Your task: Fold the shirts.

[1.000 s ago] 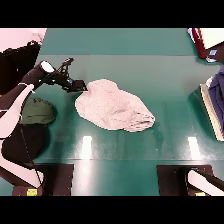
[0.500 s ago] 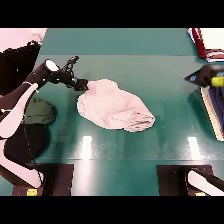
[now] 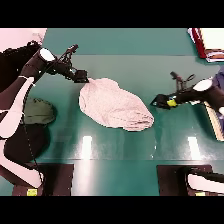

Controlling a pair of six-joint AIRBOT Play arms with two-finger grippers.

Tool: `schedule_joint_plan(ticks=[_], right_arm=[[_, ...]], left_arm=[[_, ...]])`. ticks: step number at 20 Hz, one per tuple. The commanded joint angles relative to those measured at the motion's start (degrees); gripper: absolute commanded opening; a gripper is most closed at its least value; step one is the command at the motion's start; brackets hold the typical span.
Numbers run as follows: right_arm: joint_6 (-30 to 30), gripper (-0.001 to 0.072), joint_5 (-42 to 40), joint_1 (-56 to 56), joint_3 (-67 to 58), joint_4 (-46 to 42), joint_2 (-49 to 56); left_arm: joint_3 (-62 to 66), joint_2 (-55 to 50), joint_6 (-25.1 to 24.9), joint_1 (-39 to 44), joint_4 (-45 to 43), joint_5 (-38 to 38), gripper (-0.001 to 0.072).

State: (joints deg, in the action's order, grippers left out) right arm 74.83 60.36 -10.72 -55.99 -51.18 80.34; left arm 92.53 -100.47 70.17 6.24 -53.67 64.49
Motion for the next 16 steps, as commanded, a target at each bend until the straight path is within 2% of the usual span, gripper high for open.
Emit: schedule_joint_plan(ticks=[1,3,4,5,6,7,11,16], right_arm=[[-2.3,0.0410,-6.5,-4.7,0.4,5.1,6.3],[-2.4,0.0402,-5.8,-5.8,-1.3,4.9,8.7],[-2.4,0.0324,-5.8,-6.1,-2.3,4.9,9.5],[-2.5,0.0215,-5.7,-6.1,-3.5,4.9,10.1],[-2.5,0.0063,-5.7,-6.0,-4.7,4.8,10.4],[-2.6,0.0020,-5.8,-5.8,-6.1,4.0,10.4],[-2.5,0.0018,-5.1,-3.4,-12.8,0.2,4.1],[-2.5,0.0018,-0.8,0.6,-25.1,-4.4,-10.3]], left_arm=[[0.4,0.0,-0.1,0.0,0.0,1.2,0.0023],[0.4,0.0,-0.1,0.0,0.1,1.1,0.0023],[0.4,0.0,-0.1,0.0,0.1,1.2,0.0023],[0.4,0.0,-0.1,0.0,0.1,1.3,0.0023],[0.4,0.1,0.0,0.0,0.1,1.6,0.0022],[0.4,0.5,0.0,0.0,0.0,2.0,0.0022],[2.5,6.5,0.3,-0.3,-0.5,2.0,0.0022],[10.6,21.9,0.3,-0.3,-1.6,2.0,0.0022]])
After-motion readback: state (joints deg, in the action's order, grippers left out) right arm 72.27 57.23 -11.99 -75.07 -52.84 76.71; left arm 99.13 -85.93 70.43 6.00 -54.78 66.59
